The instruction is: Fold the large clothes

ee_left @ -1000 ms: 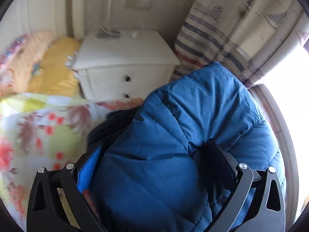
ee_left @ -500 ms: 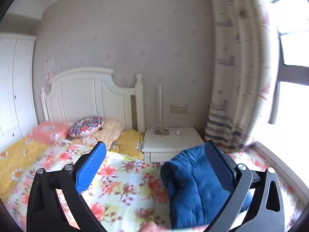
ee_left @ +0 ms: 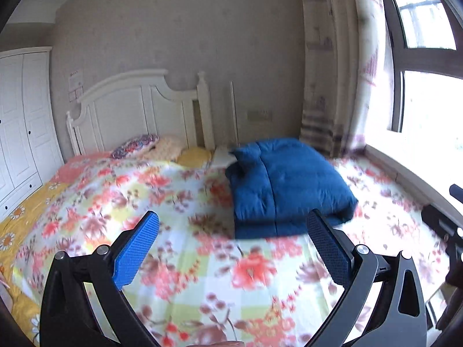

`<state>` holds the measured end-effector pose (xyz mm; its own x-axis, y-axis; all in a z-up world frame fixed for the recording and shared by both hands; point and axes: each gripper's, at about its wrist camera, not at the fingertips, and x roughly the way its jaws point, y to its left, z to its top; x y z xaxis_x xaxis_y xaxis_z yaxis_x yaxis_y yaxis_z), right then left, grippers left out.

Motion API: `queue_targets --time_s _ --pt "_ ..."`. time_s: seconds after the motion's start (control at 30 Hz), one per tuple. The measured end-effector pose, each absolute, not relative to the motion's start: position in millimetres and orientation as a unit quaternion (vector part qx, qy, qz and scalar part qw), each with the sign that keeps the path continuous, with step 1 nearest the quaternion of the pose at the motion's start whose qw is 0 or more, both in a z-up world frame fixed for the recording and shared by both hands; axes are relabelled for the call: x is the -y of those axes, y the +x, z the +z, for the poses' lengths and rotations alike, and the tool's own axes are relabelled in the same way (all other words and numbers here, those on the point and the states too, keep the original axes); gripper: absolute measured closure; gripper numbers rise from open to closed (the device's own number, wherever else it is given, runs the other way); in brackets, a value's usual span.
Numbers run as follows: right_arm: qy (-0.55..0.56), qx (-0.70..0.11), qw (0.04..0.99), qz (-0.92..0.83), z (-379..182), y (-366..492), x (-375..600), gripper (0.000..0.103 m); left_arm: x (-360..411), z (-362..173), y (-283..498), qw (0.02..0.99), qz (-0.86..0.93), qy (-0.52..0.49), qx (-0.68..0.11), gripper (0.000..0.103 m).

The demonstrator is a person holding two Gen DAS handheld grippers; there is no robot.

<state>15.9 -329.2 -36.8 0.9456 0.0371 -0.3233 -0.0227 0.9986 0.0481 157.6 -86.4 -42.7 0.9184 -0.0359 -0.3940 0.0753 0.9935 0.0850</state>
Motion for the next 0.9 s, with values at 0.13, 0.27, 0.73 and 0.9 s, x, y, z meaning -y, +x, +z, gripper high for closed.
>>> queue_targets --time_s 0.13,0.27,0.73,0.9 --pt "0.026 -0.168 0.985 0.007 -49.5 17.0 332.4 0.002 95.3 -56.5 155.6 0.978 -0.024 0.05 -0.203 0.005" --pt "0.012 -0.16 0.987 0.004 -53.4 14.7 327.3 0.002 95.2 -61.2 155.5 0.979 -0.017 0.042 -0.198 0.005" --pt "-0.011 -0.157 0.987 0.021 -56.1 3.6 313.7 0.002 91.6 -71.6 146.7 0.978 -0.033 0.036 -0.204 0.005" --pt "-0.012 -0.157 0.987 0.022 -56.7 2.3 313.8 0.002 92.2 -71.5 144.6 0.978 -0.034 0.036 -0.204 0.005"
